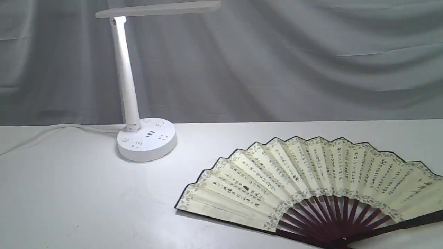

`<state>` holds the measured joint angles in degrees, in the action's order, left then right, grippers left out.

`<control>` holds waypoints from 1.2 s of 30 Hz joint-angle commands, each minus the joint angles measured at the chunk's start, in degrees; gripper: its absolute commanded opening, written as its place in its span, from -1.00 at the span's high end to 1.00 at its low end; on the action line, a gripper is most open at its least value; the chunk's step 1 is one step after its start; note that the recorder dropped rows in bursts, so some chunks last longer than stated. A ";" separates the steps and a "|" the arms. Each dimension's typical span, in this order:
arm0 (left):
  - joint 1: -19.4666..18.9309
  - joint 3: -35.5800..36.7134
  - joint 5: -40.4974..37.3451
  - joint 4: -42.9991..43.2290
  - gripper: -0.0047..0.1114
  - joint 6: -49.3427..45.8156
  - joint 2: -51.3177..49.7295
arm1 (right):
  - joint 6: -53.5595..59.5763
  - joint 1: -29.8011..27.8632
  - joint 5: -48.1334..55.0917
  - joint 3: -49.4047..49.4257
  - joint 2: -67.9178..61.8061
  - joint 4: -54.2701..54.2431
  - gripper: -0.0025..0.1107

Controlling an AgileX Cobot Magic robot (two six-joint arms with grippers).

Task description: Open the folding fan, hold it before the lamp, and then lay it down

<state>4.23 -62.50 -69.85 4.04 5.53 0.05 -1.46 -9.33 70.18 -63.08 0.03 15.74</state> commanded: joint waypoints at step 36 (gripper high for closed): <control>-0.23 49.58 59.17 -0.52 0.92 0.38 -0.05 | -0.70 0.06 -51.94 53.52 -0.03 -8.87 0.96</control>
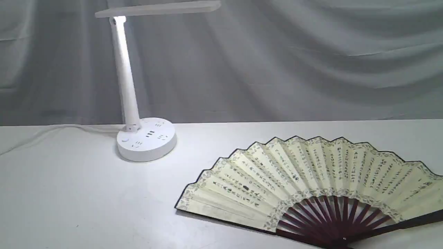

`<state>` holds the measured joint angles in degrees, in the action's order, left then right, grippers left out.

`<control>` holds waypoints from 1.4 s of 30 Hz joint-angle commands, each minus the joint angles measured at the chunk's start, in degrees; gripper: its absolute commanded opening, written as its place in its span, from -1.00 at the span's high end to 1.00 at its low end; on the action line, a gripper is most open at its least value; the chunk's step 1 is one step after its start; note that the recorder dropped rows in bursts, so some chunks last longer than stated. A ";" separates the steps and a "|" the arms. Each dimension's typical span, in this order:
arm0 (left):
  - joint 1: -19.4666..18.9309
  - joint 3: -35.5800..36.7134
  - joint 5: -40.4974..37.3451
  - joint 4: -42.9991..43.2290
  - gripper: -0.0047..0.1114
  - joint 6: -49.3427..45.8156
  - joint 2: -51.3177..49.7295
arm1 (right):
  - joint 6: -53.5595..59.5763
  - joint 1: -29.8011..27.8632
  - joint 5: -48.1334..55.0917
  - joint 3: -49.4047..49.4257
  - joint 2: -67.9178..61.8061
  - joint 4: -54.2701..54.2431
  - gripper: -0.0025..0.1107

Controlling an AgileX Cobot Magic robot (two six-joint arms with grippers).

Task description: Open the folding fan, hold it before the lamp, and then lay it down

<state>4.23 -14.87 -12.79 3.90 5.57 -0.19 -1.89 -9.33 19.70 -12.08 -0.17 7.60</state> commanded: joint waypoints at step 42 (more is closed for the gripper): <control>-0.23 14.87 5.19 -0.52 0.92 0.42 0.19 | -0.04 0.06 -7.44 12.08 0.17 -5.02 0.96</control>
